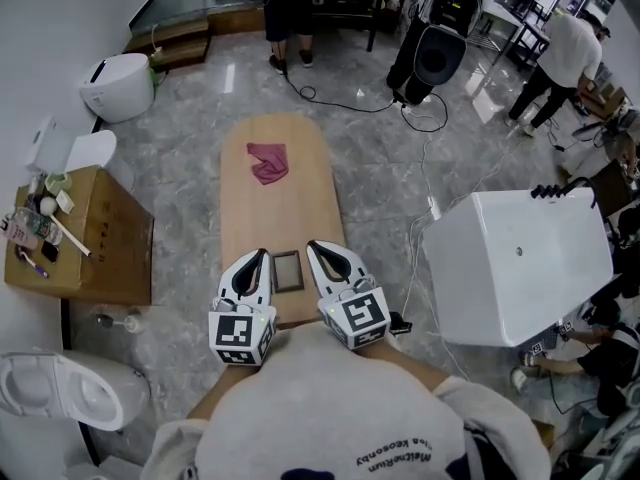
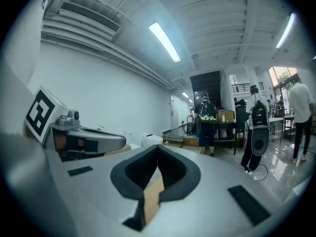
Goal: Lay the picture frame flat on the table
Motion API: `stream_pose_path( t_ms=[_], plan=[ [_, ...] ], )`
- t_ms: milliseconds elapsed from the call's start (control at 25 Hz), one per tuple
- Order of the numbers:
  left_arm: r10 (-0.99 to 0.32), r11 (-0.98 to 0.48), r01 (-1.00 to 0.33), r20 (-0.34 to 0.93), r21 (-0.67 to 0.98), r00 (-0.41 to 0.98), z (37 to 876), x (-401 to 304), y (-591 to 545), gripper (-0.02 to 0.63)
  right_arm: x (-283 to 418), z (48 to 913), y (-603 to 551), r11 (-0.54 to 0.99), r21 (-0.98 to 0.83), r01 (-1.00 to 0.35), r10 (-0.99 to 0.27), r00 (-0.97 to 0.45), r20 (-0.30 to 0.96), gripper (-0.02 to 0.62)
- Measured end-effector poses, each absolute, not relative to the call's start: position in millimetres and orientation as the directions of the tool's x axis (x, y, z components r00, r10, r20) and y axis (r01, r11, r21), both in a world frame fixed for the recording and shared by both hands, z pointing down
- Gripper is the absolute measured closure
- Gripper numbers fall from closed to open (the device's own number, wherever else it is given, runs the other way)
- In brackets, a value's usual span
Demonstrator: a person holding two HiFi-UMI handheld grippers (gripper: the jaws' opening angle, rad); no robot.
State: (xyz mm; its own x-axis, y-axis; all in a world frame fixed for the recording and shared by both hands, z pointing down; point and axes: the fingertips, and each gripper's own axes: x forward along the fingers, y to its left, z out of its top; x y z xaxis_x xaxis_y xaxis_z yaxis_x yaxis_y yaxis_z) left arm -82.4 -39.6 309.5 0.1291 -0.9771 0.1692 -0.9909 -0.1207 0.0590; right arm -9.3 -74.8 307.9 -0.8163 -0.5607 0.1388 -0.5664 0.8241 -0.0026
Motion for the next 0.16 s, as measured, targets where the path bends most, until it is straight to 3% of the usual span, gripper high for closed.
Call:
stream_pose_path(
  t_ms=[160],
  plan=[
    [-0.977, -0.117, -0.991, 0.173, 0.06, 0.126, 314.2, -77.2, -41.1, 0.597, -2.5, 309.8, -77.8, 0.824, 0.001, -0.566, -0.561, -0.816, 0.137, 0.584]
  ],
)
